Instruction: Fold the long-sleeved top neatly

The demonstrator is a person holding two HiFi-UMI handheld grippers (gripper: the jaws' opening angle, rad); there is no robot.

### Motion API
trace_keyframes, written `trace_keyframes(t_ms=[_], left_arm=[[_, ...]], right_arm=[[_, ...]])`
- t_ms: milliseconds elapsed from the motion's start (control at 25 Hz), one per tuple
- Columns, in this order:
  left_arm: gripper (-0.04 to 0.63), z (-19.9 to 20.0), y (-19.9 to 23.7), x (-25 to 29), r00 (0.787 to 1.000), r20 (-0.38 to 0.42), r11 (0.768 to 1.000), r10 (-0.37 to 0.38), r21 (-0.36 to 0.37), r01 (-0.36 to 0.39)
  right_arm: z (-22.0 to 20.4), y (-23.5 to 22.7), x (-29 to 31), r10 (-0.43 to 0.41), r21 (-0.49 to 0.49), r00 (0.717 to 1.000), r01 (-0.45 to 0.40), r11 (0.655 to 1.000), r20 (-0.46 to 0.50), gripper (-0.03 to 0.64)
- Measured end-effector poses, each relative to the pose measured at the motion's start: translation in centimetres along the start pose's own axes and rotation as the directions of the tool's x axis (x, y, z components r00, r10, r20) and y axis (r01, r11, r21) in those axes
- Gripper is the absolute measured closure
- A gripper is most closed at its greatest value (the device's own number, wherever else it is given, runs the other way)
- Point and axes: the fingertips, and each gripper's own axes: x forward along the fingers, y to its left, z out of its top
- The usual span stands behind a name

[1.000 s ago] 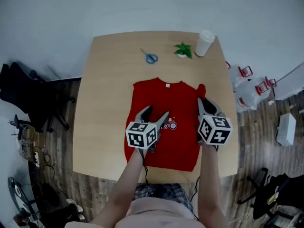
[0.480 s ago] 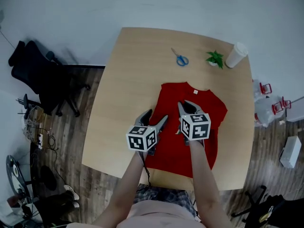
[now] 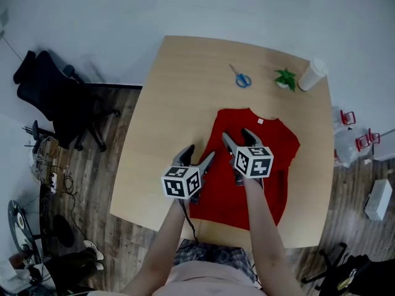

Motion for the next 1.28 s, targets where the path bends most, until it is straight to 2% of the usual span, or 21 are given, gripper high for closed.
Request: trace_keyframes(t_ms=[80, 200, 400, 600, 720, 920, 1080, 1200, 1280], left_arm=[[0.275, 0.0, -0.2, 0.0, 1.000, -0.002, 1.000, -0.007, 0.003, 0.007], [0.275, 0.0, -0.8, 0.3, 1.000, -0.003, 1.000, -0.023, 0.016, 0.023], [0.273, 0.3, -3.0, 2.0, 0.998, -0.024, 0.996, -0.055, 0.068, 0.057], [0.272, 1.2, -5.0, 4.9, 0.995, -0.076, 0.984, -0.060, 0.165, 0.072], [0.264, 1.7, -5.6, 6.9, 0.990, -0.134, 0.966, -0.050, 0.246, 0.082], [0.252, 1.6, -4.9, 10.4, 0.970, -0.243, 0.914, 0.004, 0.394, 0.095], [0.245, 2.3, -4.3, 12.8, 0.955, -0.295, 0.864, 0.018, 0.485, 0.134], [0.221, 2.7, -4.9, 14.8, 0.928, -0.373, 0.804, -0.021, 0.546, 0.237], [0.216, 2.4, -5.1, 16.0, 0.890, -0.455, 0.754, -0.029, 0.574, 0.318]], right_arm=[[0.7, -0.3, -0.6, -0.004, 0.041, 0.999, 0.002, 0.999, 0.044, 0.292], [1.2, -1.2, -1.9, -0.028, 0.059, 0.997, 0.024, 0.998, 0.072, 0.268], [1.4, -4.0, -5.0, -0.084, 0.069, 0.993, 0.078, 0.995, 0.087, 0.262], [1.6, -7.7, -8.7, -0.145, 0.044, 0.986, 0.141, 0.989, 0.085, 0.264], [1.5, -10.6, -10.9, -0.184, 0.013, 0.981, 0.184, 0.983, 0.066, 0.264], [1.2, -15.5, -13.5, -0.233, -0.070, 0.973, 0.232, 0.970, 0.000, 0.264], [0.9, -18.6, -13.8, -0.228, -0.165, 0.970, 0.213, 0.963, -0.085, 0.262], [0.5, -20.1, -12.9, -0.188, -0.242, 0.967, 0.144, 0.960, -0.171, 0.262], [0.1, -20.5, -11.9, -0.150, -0.302, 0.959, 0.072, 0.950, -0.241, 0.263]])
